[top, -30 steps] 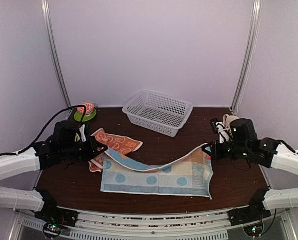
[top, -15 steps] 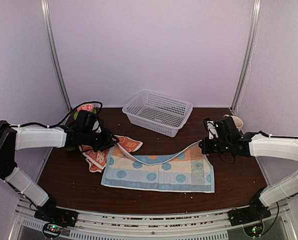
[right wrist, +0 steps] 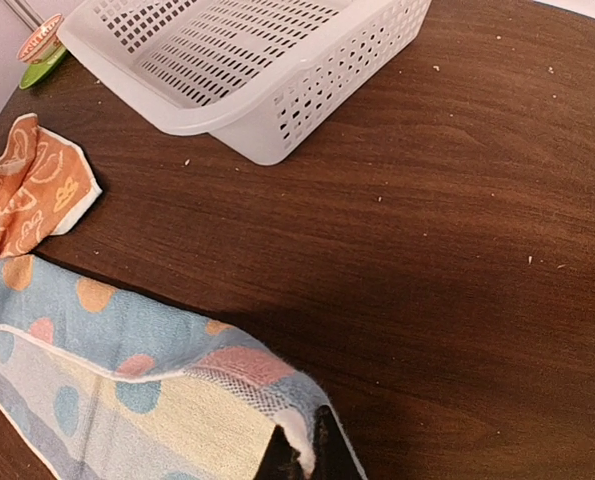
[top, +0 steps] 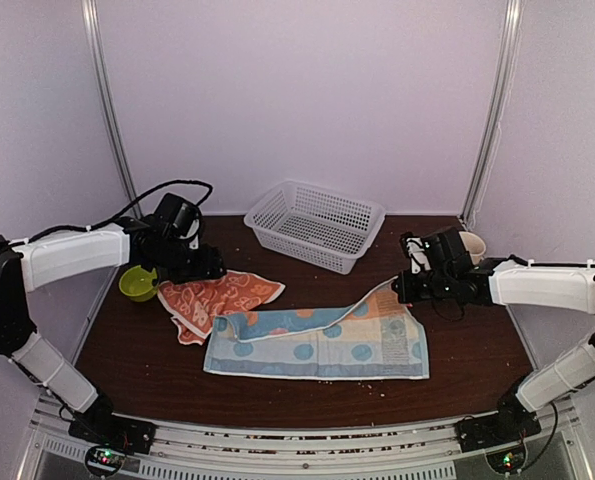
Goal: Roll the towels
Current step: Fold the towel at the center of the board.
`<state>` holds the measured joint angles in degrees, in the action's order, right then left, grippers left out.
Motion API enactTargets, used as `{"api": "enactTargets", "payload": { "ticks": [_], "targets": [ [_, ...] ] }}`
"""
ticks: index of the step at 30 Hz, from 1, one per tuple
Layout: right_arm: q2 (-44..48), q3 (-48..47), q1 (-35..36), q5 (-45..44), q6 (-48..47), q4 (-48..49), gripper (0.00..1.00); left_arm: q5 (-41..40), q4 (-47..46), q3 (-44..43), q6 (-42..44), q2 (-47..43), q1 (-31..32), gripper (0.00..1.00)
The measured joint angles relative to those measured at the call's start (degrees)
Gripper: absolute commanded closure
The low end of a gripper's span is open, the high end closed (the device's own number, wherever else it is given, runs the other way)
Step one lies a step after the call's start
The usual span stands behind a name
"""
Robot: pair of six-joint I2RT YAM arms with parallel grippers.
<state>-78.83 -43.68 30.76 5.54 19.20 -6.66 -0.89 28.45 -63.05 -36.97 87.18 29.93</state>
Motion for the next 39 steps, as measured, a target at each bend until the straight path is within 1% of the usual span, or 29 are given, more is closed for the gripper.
{"api": "enactTargets", "payload": {
  "ticks": [5,10,13,16,18,20,22,26,31,39],
  "targets": [
    [0.0,0.0,0.0,0.6,-0.6,0.0,1.00,0.7,3.2,-2.1,1.8,0.1,1.2,0.30],
    [0.0,0.0,0.0,0.7,-1.1,-0.1,1.00,3.5,5.7,-0.7,1.5,-2.2,4.5,0.32],
    [0.0,0.0,0.0,0.7,-1.3,-0.2,1.00,6.1,6.1,4.7,-2.5,-7.5,5.9,0.32],
    [0.0,0.0,0.0,0.7,-1.3,-0.4,1.00,8.9,5.7,11.2,-9.3,-13.8,6.2,0.32],
    [0.0,0.0,0.0,0.8,-1.3,-0.4,1.00,10.3,4.7,14.4,-13.3,-16.5,6.2,0.32],
    [0.0,0.0,0.0,1.0,-1.3,-0.4,1.00,11.9,3.4,16.1,-16.6,-17.5,6.4,0.32],
    [0.0,0.0,0.0,1.2,-1.2,-0.4,1.00,13.4,1.4,16.2,-18.2,-16.1,7.1,0.32],
    [0.0,0.0,0.0,1.7,-1.3,-0.5,1.00,16.0,-2.7,15.1,-19.7,-10.5,8.8,0.32],
    [0.0,0.0,0.0,2.0,-1.3,-0.5,1.00,17.8,-5.4,14.3,-20.0,-5.9,9.2,0.38],
    [0.3,0.1,0.0,2.4,-1.3,-0.6,1.00,17.6,-6.5,13.8,-19.5,-1.3,9.2,0.58]
  ]
}}
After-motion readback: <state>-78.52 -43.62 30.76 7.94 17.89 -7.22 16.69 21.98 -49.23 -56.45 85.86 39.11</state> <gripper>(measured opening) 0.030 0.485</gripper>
